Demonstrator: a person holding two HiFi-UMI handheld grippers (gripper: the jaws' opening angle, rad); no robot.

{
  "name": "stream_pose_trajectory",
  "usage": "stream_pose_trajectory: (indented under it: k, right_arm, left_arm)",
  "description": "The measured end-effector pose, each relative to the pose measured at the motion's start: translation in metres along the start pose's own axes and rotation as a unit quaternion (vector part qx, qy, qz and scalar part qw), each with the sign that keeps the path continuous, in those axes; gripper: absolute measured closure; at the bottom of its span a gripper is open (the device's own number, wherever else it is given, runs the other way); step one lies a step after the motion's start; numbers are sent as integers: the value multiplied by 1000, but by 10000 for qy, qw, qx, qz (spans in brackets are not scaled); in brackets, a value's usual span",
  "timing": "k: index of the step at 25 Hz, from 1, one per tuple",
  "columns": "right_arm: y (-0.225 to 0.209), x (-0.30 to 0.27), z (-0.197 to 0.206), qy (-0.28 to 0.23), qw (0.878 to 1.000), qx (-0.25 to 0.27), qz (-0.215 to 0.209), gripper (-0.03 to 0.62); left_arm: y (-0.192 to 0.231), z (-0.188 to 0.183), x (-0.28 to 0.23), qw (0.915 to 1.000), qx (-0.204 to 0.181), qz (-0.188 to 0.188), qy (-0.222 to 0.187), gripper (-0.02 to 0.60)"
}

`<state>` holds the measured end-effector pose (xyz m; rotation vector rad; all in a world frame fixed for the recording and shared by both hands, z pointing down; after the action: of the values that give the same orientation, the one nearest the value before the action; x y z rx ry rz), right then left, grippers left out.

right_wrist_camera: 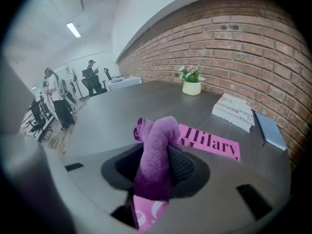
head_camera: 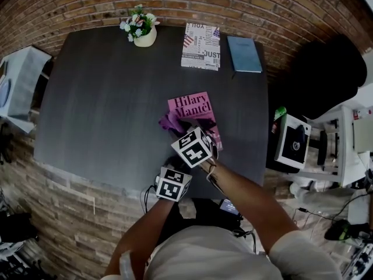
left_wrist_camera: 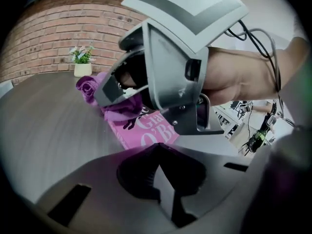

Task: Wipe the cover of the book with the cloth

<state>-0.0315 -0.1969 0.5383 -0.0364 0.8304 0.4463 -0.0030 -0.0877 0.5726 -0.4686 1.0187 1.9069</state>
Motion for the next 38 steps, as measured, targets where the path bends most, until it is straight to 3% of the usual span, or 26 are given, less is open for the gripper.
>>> stream_pose_trajectory:
  k: [5, 23, 31, 38]
  right_arm:
    - [6, -5, 13, 33, 9999, -16, -95, 448]
    - [-51, 34, 71, 223, 9964, -357, 741, 450]
    - [-72, 52, 93, 488, 9928, -284, 1060, 451]
    - [-94, 72, 116, 1032, 9826, -388, 1495, 451]
  left_arm:
    - [0, 0, 1, 10000, 71, 9, -59, 574]
    - [2, 4, -1, 9998, -126, -156, -32, 574]
    - [-1, 0, -1, 9999, -89, -137, -6, 574]
    - [-1, -1, 0, 9999, -56, -82, 106, 574]
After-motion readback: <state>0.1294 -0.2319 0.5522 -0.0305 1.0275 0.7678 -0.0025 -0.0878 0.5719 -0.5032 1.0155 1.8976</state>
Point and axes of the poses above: the fingertips, and each gripper's own axes: x backward along the fingers, y to its left, z out of its underside, the point moved 5 cm from there along x, backward along the fingers, and after that the axes turned 14 degrees about x, right-handed, at the moved point
